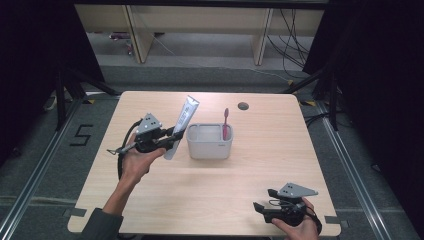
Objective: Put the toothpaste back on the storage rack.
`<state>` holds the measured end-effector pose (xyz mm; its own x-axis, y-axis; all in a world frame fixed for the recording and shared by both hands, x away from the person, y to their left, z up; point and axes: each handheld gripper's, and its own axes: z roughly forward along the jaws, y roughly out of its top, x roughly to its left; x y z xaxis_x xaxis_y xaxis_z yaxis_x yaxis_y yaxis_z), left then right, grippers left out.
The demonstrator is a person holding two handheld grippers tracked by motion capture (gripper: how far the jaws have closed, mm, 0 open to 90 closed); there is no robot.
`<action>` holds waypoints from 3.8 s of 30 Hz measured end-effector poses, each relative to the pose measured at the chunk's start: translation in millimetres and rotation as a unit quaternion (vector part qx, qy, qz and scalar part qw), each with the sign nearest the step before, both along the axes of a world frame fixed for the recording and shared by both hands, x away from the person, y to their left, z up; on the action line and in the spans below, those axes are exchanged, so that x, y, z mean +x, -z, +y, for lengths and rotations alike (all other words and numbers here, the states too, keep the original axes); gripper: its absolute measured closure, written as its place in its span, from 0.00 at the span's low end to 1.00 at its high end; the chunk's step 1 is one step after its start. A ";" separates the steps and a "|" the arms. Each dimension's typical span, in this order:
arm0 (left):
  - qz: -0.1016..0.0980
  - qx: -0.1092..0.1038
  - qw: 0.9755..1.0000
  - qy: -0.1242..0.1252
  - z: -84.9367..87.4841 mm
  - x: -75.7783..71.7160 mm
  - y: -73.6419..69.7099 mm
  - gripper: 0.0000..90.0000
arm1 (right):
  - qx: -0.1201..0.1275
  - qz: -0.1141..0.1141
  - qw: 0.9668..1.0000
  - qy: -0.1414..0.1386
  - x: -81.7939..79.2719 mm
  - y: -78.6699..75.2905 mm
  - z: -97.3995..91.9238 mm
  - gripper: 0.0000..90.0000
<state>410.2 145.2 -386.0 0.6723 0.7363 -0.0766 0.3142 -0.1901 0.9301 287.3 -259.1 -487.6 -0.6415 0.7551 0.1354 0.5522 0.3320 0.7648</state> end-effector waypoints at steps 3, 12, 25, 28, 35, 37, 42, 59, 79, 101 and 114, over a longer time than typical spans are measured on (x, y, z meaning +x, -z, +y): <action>-0.001 -0.006 1.000 -0.001 -5.1 3.4 -0.3 0.80 | 0.001 0.000 1.000 0.000 -0.7 0.1 0.3 0.30; -0.007 -0.013 1.000 -0.001 -21.8 12.4 -3.3 0.80 | -0.002 0.001 1.000 -0.002 -0.2 0.2 -0.5 0.30; -0.018 -0.023 1.000 0.003 -47.2 21.3 -11.3 0.80 | -0.002 0.000 1.000 -0.003 -0.2 -0.4 -0.6 0.30; -0.019 -0.023 1.000 0.003 -52.6 23.4 -12.4 0.80 | 0.000 0.001 1.000 -0.004 -0.5 -0.2 -0.4 0.30; -0.021 -0.032 0.999 -0.003 -63.3 30.8 -13.6 0.80 | 0.000 0.000 1.000 -0.004 -0.2 -0.4 -0.3 0.29; -0.021 -0.033 0.999 -0.003 -66.5 32.7 -13.6 0.80 | 0.000 -0.002 1.000 -0.005 0.1 0.2 -0.4 0.30; -0.020 -0.035 0.999 -0.005 -73.7 37.8 -12.5 0.80 | 0.000 0.002 1.000 -0.005 -0.3 0.0 -0.4 0.30; -0.025 -0.044 0.999 -0.019 -86.5 53.2 -4.0 0.80 | -0.001 0.001 1.000 -0.005 0.0 -0.4 -1.4 0.30; -0.026 -0.050 0.998 -0.035 -90.9 65.3 8.3 0.79 | 0.008 0.011 1.000 -0.013 -0.1 0.8 0.2 0.30; -0.023 -0.043 0.998 -0.036 -99.4 72.4 26.6 0.79 | -0.001 0.000 1.000 -0.010 -0.3 0.4 -0.1 0.30; -0.007 -0.037 0.998 -0.041 -95.4 74.6 39.9 0.78 | 0.000 0.001 1.000 -0.011 0.0 1.3 0.7 0.30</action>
